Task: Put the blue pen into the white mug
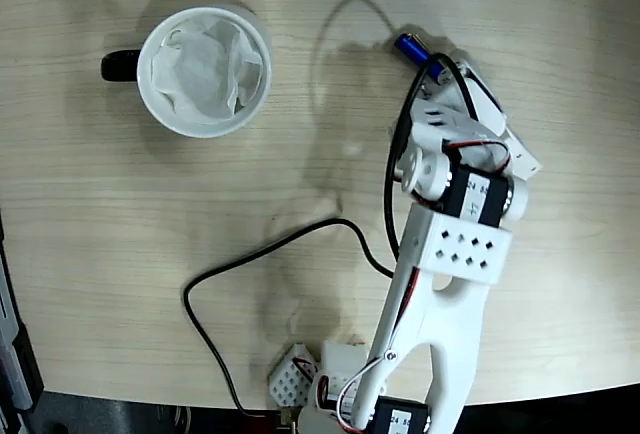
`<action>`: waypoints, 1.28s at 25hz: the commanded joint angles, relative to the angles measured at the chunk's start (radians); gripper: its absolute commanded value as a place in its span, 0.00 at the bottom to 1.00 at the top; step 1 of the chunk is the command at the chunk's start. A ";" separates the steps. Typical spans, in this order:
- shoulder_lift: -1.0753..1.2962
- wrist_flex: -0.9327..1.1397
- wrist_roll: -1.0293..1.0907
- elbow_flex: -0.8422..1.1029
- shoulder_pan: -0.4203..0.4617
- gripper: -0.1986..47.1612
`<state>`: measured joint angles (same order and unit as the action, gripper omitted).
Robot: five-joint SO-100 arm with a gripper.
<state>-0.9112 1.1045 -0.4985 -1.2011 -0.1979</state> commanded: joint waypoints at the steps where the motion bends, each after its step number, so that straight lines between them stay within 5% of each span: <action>1: -0.015 -0.002 -0.014 0.031 0.003 0.34; 6: 0.009 -0.011 -0.014 0.038 0.000 0.26; 8: 0.011 -0.012 -0.014 0.038 0.000 0.11; 11: 0.011 -0.014 -0.014 0.038 0.000 0.02; 32: -0.166 -0.015 -0.080 0.040 0.012 0.01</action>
<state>-0.9587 1.0876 -0.5522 -1.1827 -0.1795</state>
